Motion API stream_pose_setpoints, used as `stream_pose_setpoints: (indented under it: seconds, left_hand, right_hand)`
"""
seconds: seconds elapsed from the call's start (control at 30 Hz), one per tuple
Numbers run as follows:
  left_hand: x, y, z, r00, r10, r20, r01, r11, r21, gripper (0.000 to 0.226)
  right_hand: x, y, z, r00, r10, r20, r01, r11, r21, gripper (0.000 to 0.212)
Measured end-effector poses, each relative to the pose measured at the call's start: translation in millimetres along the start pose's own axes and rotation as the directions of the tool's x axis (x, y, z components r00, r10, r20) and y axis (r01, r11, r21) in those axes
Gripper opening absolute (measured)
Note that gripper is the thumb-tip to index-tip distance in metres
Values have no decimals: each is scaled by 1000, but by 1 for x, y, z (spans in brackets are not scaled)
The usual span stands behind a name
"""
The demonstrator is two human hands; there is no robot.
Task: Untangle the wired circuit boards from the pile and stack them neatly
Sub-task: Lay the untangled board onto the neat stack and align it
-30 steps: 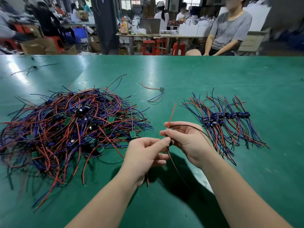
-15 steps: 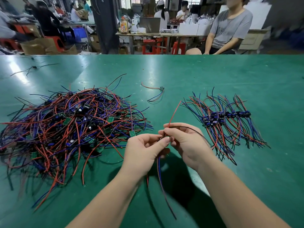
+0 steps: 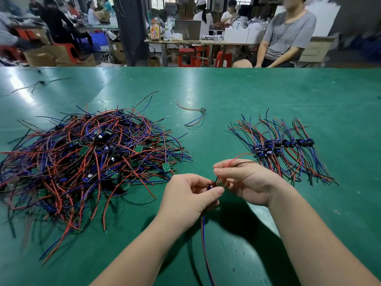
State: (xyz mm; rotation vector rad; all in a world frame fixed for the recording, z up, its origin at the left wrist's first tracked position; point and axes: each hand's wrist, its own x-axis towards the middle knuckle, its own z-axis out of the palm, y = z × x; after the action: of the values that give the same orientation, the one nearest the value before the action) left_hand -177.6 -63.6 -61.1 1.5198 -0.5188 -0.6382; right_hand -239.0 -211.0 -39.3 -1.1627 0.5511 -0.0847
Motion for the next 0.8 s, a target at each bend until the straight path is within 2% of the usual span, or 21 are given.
stream_pose_setpoints:
  seconds: [0.1,0.2,0.43,0.6,0.7,0.8]
  left_hand:
    - [1,-3,-1,995,94,-45,-86,983,161,13]
    - [3,-7,-1,989,136,-60,-114,951,287,14]
    - [3,-4,4,1000,18,-17,-17,998,61,10]
    - [-1,-4,8,997,-41,61,38,998,42,10]
    - [-1,-3,9,993,-64,101,61,998,31,10]
    - [-1,-2,8,987,-97,126,91,995,47,9]
  right_hand:
    - [2,4,3,1000,24,-5,-24,980,-195,15]
    - [2,4,0,998,48,-30,-52,981,-189,12]
    - [5,-3,-5,995,39,-86,-28,991,131,12]
    - [8,-16,-23,980,-35,-198,95,949,301,13]
    - [7,-18,-30,975,-65,-214,121,957,262,13]
    - [8,-16,-31,968,-107,-226,135,985,109,16]
